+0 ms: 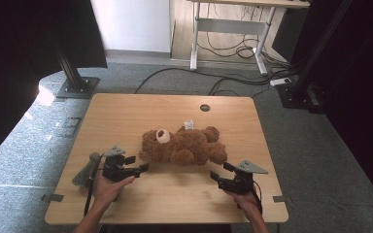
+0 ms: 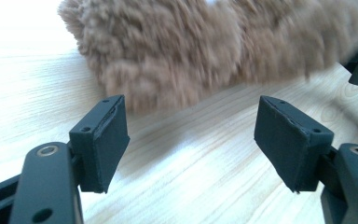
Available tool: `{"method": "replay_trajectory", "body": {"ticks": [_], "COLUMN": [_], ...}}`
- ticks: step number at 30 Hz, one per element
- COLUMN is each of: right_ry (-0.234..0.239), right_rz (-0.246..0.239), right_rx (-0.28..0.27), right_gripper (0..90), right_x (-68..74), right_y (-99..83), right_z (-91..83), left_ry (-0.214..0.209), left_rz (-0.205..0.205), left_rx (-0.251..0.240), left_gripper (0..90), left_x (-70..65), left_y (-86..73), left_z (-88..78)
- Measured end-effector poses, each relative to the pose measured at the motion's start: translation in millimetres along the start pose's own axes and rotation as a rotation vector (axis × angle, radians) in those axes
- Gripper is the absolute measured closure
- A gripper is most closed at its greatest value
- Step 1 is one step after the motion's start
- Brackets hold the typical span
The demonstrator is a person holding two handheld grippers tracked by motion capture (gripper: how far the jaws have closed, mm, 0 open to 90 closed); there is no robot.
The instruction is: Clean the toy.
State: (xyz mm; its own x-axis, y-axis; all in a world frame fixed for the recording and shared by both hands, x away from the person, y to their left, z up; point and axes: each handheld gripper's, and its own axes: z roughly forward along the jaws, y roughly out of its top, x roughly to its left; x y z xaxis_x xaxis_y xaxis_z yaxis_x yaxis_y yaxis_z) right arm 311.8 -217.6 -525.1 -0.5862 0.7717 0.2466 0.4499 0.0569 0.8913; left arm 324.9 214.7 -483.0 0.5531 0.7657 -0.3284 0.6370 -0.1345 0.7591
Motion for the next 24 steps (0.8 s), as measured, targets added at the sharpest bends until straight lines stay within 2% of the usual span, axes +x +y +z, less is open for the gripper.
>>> {"method": "replay_trajectory", "body": {"ticks": [9,14,24], "right_ry": [-0.027,-0.041,-0.035], "right_rz": [0.036,0.051,0.034], "right_rx": [0.024,0.047,0.068], "right_gripper": [24.4,24.4,23.8], "right_x": [-12.8,-17.4,-13.8], "right_y": [-13.7,-16.4,-16.7], "right_z": [-15.3,-12.1,-7.3], "left_ry": [-0.022,-0.029,-0.039], "left_rz": [-0.008,-0.011,0.008], "left_rx": [0.007,0.012,0.008], "left_gripper": [26.7,26.9,27.3], "left_x": [0.4,0.0,-2.3], "left_y": [-20.9,-34.4,-38.2], "left_z": [-17.0,-22.4,-23.0]}}
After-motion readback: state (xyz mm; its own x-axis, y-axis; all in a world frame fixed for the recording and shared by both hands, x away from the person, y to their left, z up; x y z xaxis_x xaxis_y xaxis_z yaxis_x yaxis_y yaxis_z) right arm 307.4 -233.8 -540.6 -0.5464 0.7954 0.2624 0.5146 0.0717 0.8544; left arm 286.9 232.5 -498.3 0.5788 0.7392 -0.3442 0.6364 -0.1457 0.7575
